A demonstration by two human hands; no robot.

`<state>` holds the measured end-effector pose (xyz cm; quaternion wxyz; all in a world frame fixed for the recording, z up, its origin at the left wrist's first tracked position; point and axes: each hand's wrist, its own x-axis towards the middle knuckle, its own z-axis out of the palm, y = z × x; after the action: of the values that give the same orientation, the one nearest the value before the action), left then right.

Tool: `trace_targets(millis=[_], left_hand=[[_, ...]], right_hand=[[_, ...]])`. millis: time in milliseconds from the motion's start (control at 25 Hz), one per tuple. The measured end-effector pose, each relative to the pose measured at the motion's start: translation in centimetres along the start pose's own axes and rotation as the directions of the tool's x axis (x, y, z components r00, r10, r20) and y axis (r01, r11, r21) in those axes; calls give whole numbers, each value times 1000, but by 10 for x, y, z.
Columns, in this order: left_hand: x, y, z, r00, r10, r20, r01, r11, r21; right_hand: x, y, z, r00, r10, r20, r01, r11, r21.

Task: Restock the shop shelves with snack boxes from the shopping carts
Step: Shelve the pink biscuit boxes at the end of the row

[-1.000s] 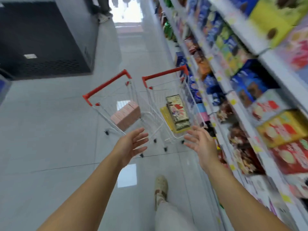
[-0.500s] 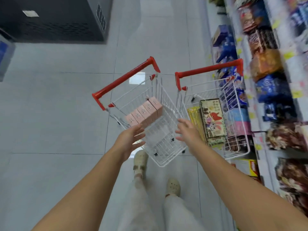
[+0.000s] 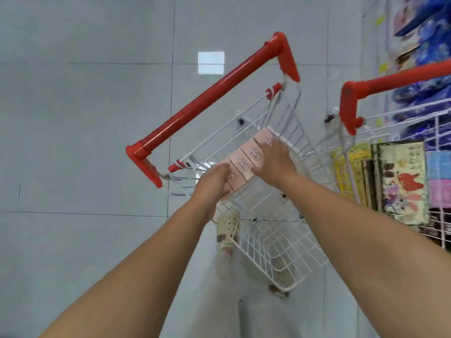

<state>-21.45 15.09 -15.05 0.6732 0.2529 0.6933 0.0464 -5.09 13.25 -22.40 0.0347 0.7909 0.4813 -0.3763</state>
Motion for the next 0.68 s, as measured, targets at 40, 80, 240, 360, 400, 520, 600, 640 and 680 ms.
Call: trace_targets(millis=[40,80,240,360,400,520,600,640,680], left_hand=[[10,1,0,1000,-3,-1,3,1000,-5],[17,0,1,1000,-11,-1,11,1000,-14],[30,-4,3,999,-47,21,48,998,-37],[34,-7,1,999,-49,19,50,997,-51],[35,-8,0,999,-51,15,52,997,-54],[34,-10,-1,998,-56,20,57,997,-56],[33,-11,0,999,-48,25,50,997,-53],[33,-11,0,999,-43,20,44,997,-56],[33,-11,-1,999,-36,15,36,998,-57]], right_hand=[[13,-2,5,1000,-16,-18,15,999,-38],[23,-3,11,999,-22,-37,19,997,-72],[39,-2,29,999,44,-15,-45,989,-140],[39,-4,32,997,74,0,-73,984,-162],[39,-6,32,997,83,2,-81,981,-177],[34,-12,36,994,103,22,-94,957,-274],[34,-14,42,993,114,29,-97,933,-347],[35,-15,44,992,124,31,-104,923,-372],[38,-16,46,991,131,31,-109,916,-385]])
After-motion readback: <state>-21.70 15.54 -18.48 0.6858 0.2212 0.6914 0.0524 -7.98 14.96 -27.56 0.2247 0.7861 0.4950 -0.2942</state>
